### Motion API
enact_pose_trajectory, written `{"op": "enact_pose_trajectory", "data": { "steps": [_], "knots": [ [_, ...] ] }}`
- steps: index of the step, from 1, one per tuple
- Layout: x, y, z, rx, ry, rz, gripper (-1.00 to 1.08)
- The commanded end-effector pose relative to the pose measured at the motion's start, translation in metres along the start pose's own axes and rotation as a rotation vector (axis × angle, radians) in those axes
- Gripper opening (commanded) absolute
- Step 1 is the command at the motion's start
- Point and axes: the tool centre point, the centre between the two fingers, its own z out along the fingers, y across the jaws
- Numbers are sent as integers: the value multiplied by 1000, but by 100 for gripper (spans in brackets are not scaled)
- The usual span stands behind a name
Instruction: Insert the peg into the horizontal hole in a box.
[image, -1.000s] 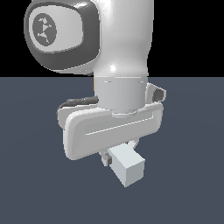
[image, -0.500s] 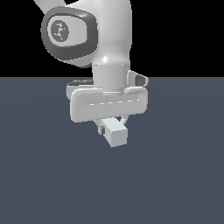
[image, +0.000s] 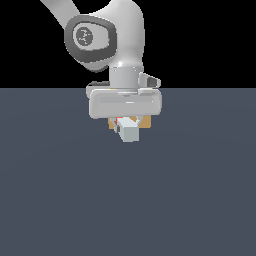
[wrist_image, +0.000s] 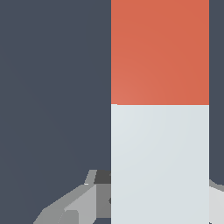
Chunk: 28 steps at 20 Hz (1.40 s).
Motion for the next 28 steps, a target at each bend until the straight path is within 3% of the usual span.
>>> {"op": "enact_pose_trajectory", "data": {
  "steps": [1, 12, 28],
  "knots": [
    [17, 6, -6, -3, -1, 31, -100],
    [60, 26, -18, -3, -1, 107, -100],
    [64, 31, -21, -6, 0, 116, -100]
  ]
}}
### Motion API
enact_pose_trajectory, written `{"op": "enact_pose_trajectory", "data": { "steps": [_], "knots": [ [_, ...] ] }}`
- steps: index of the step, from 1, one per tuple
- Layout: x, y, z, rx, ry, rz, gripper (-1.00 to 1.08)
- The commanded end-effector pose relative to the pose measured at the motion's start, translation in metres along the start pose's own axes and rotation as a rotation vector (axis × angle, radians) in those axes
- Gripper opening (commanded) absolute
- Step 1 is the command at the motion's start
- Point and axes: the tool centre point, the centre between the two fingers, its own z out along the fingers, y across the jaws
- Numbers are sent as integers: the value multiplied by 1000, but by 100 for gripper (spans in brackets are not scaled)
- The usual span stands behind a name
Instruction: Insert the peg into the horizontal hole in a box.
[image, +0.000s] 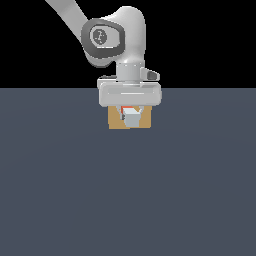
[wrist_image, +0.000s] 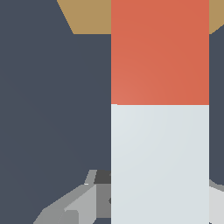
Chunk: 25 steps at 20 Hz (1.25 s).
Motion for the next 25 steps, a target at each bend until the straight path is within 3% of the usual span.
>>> {"op": "enact_pose_trajectory", "data": {
  "steps": [1, 8, 19, 25],
  "knots": [
    [0, 0, 0, 0, 0, 0, -100],
    [20, -1, 0, -1, 0, 0, -100],
    [100, -1, -2, -4, 1, 0, -100],
    [113, 1, -2, -4, 1, 0, -100]
  ]
}}
